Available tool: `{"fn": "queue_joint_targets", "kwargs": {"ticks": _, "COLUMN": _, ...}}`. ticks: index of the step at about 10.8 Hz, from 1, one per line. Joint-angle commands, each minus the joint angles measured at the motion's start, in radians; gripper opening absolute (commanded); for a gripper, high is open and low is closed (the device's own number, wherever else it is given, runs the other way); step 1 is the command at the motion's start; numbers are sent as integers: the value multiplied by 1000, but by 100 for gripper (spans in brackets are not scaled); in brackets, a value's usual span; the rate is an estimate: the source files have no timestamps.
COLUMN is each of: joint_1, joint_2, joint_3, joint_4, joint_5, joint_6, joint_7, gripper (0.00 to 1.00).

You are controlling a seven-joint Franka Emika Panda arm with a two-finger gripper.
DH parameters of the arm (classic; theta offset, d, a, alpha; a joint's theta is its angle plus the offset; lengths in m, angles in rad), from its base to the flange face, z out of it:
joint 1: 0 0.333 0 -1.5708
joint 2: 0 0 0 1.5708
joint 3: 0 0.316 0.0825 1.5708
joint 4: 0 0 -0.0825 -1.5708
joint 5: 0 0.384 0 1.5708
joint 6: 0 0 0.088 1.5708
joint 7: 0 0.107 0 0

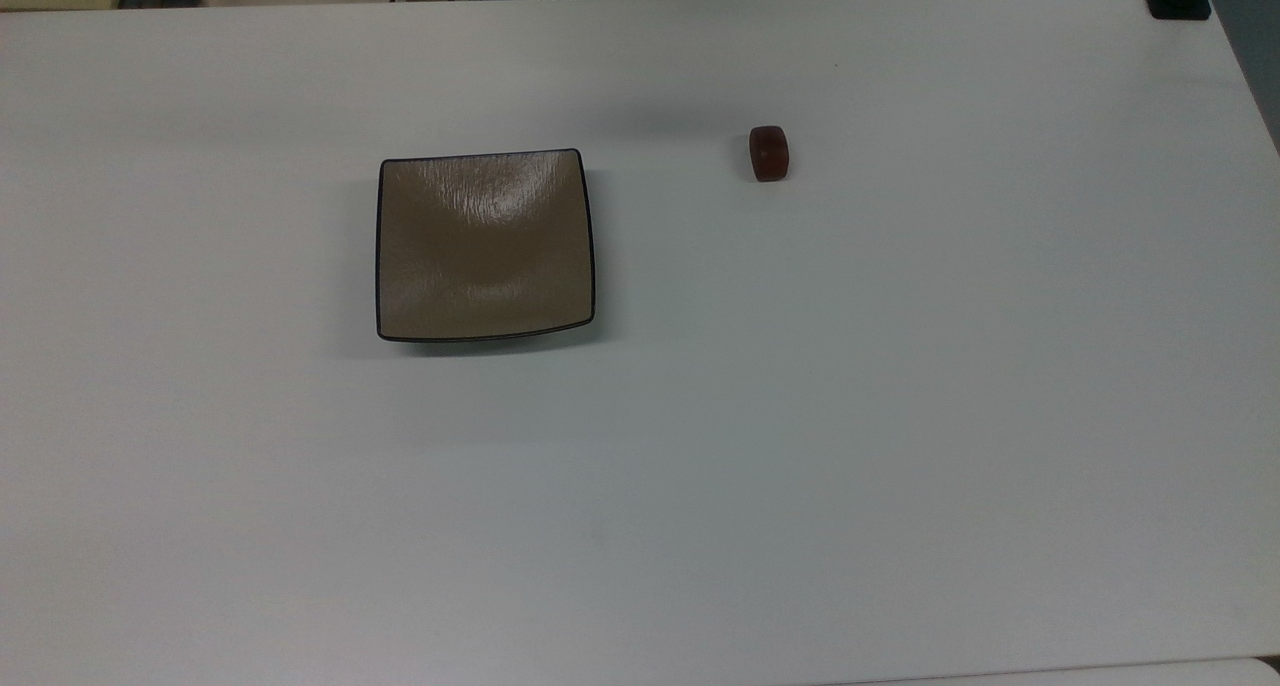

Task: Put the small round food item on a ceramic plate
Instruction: 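Move the gripper from rest toward the small red food item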

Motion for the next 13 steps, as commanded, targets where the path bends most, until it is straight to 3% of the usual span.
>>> {"fn": "queue_joint_targets", "kwargs": {"ticks": 1, "joint_1": -11, "joint_2": -6, "joint_3": 14, "joint_4": -16, "joint_5": 13, "joint_6": 3, "joint_7": -11, "gripper": 100}}
{"fn": "queue_joint_targets", "kwargs": {"ticks": 9, "joint_1": -11, "joint_2": -9, "joint_3": 14, "joint_4": -22, "joint_5": 17, "joint_6": 2, "joint_7": -5, "gripper": 100}}
{"fn": "queue_joint_targets", "kwargs": {"ticks": 13, "joint_1": 18, "joint_2": -12, "joint_3": 15, "joint_4": -71, "joint_5": 31, "joint_6": 3, "joint_7": -8, "gripper": 100}}
